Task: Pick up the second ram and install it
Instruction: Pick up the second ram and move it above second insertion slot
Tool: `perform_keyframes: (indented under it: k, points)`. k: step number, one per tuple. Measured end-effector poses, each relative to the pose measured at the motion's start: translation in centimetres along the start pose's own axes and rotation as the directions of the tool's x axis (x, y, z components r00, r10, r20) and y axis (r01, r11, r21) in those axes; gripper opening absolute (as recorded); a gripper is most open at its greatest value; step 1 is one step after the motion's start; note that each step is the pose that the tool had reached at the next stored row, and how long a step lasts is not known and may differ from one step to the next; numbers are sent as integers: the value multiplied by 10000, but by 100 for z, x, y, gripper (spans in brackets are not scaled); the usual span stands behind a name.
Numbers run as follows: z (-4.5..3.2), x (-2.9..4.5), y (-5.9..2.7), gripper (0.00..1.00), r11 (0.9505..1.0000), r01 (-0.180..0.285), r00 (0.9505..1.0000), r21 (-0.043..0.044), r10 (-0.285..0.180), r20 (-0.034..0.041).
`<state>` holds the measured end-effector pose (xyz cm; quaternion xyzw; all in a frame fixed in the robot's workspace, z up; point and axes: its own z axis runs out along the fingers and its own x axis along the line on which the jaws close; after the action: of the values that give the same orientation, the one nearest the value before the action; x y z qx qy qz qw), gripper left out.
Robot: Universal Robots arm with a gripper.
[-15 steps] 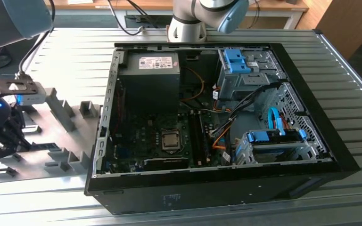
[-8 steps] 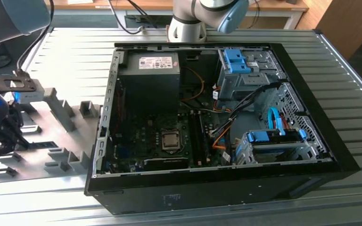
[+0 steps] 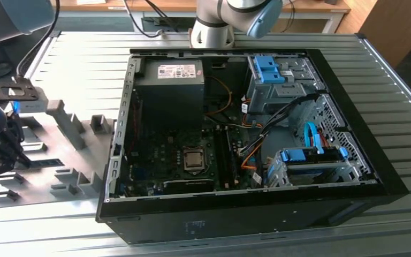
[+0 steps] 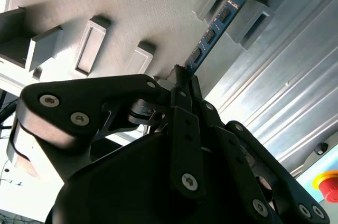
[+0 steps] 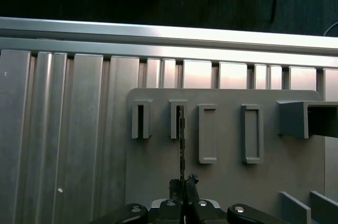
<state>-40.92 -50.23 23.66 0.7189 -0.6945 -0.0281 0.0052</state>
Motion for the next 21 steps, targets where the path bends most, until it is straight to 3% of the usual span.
perform_keyframes:
  k: [21]
  points:
    - [-174, -6, 8, 14, 10000, 0, 10000, 0, 0, 0]
